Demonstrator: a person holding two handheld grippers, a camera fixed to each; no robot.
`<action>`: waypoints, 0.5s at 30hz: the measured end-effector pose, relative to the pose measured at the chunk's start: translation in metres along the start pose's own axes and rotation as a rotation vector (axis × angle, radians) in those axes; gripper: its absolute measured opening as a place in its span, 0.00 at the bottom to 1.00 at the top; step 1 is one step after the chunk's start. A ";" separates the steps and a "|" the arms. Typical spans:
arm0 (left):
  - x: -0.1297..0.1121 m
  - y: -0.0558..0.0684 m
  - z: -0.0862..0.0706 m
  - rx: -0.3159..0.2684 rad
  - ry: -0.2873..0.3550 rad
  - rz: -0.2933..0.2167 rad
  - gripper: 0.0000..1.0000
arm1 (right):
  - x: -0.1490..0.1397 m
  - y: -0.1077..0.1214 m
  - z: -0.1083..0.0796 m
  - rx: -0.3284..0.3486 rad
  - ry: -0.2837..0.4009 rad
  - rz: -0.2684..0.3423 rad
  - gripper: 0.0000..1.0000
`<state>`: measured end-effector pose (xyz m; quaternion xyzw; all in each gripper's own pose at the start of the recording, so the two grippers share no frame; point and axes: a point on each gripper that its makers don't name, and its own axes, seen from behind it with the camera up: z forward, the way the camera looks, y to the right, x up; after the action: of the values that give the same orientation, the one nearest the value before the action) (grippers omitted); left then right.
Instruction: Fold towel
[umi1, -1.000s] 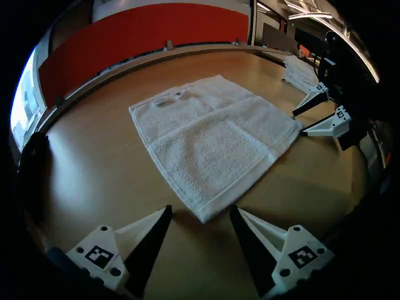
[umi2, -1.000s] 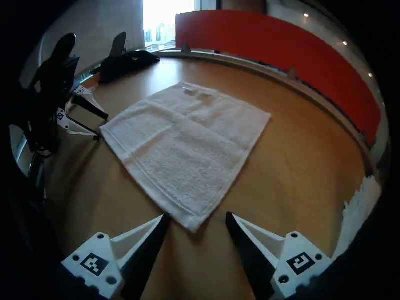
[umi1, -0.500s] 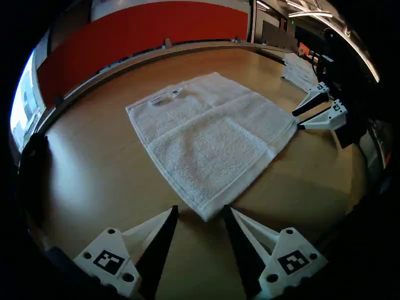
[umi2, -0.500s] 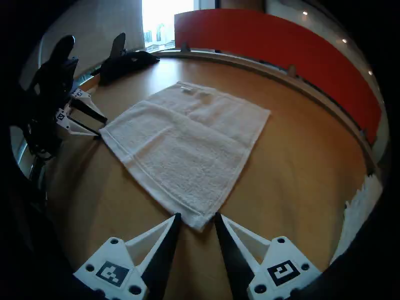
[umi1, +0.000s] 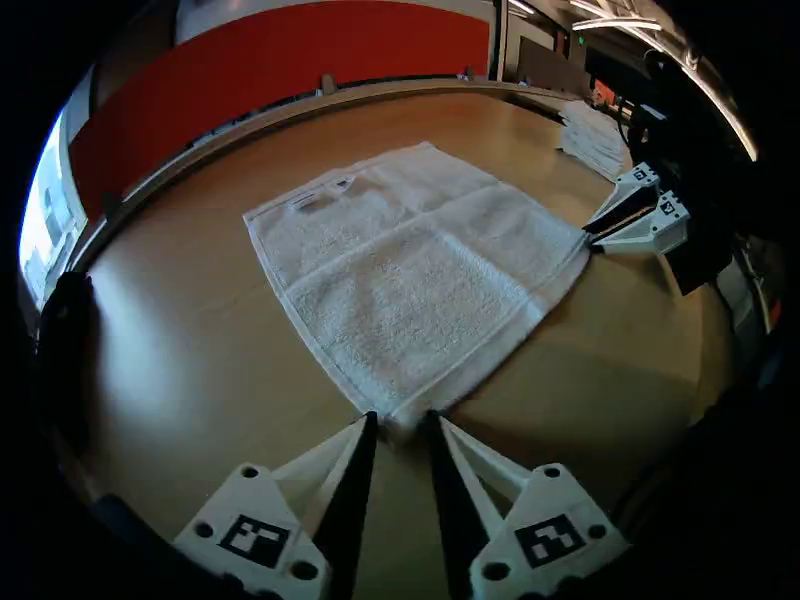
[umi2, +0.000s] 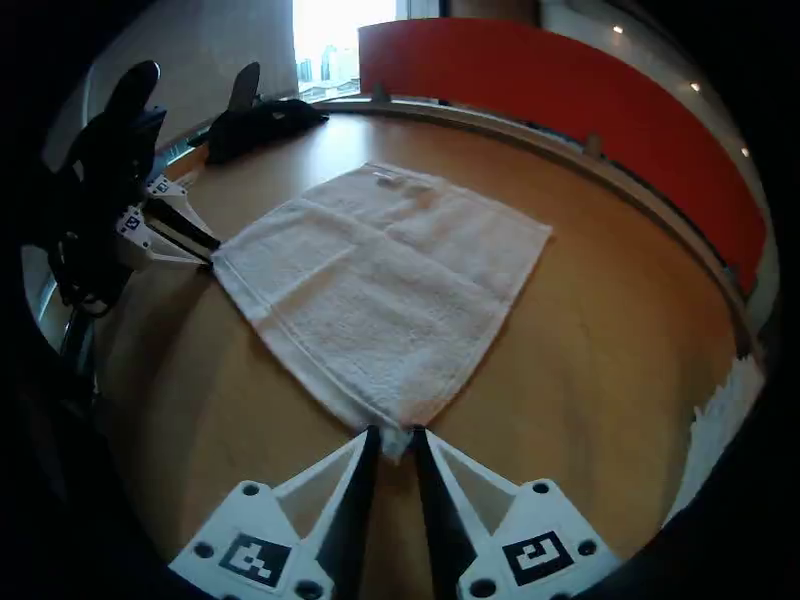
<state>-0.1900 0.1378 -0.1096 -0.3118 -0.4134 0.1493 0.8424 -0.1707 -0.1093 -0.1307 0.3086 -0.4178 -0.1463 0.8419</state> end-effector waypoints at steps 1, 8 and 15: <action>0.000 0.000 0.000 0.003 0.000 -0.002 0.26 | 0.000 0.000 0.000 0.001 0.000 0.001 0.22; 0.002 -0.002 0.000 0.023 0.001 -0.031 0.11 | 0.000 -0.007 -0.002 0.022 -0.005 0.009 0.16; 0.006 -0.003 -0.004 0.029 0.001 -0.062 0.11 | 0.007 -0.009 -0.006 0.017 0.020 0.018 0.16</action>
<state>-0.1837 0.1370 -0.1060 -0.2866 -0.4202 0.1287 0.8513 -0.1611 -0.1171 -0.1350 0.3133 -0.4134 -0.1322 0.8447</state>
